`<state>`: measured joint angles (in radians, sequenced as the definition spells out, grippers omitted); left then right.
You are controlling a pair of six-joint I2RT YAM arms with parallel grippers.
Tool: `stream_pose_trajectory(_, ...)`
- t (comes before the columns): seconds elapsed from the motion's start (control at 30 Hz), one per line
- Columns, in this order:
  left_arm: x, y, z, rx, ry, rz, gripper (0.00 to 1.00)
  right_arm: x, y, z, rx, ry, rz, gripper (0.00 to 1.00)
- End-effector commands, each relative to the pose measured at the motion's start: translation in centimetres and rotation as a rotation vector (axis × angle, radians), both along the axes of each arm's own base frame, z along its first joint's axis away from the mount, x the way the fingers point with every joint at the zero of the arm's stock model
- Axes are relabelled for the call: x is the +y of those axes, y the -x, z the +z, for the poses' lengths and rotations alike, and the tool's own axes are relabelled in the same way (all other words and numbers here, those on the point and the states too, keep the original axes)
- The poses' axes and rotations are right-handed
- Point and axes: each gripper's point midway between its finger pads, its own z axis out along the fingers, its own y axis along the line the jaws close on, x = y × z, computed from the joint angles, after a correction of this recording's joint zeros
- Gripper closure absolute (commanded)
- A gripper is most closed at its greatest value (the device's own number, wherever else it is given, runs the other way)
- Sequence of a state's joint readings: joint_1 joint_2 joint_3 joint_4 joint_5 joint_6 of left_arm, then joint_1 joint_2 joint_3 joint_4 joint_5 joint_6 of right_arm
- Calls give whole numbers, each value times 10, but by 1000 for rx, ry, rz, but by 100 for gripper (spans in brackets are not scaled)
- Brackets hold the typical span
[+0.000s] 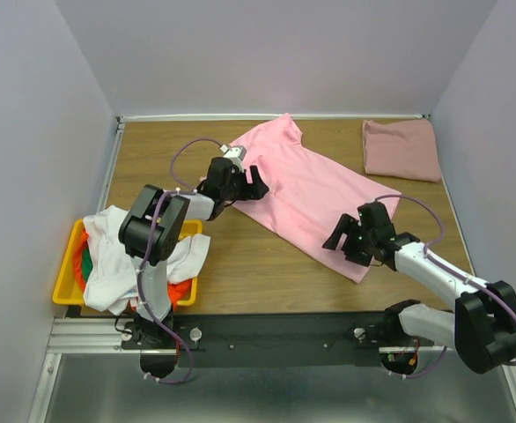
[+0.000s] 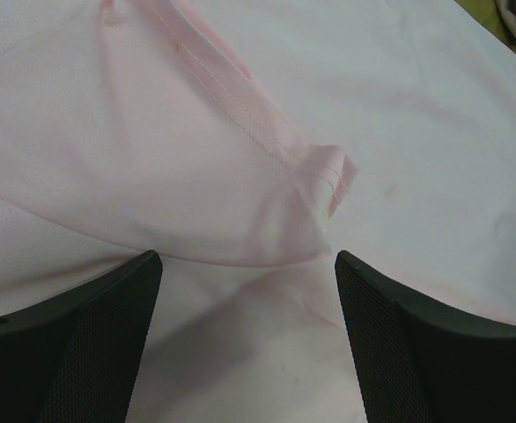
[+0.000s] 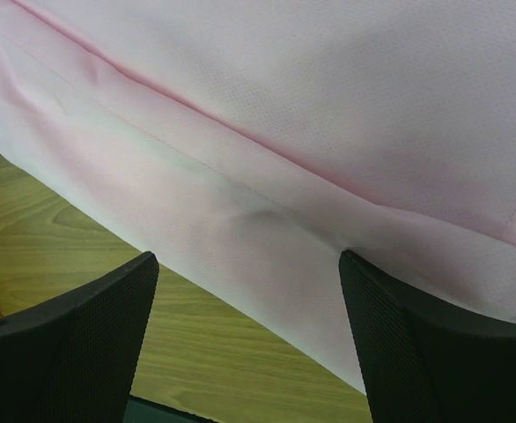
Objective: Fold and stack the t-shirts
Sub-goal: Fold the tshirt
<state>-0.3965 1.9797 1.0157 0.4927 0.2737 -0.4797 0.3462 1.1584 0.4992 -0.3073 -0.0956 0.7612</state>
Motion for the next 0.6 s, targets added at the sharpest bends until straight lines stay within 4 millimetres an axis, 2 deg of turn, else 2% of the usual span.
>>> stream_pose_trajectory(0.0,18,20,-18,63,-44,48,12,-4,14,-5,34,-2,-36,10)
stream_pose_trajectory(0.2,29,44,-26,85,-45,65,12,-14,5,16,-52,3,-121,4)
stream_pose_trajectory(0.43,41,72,-40,120,-52,95,12,-15,6,17,-48,14,-109,0)
stream_pose_trajectory(0.57,42,85,-47,131,-43,96,12,-23,-1,20,-79,63,-120,0)
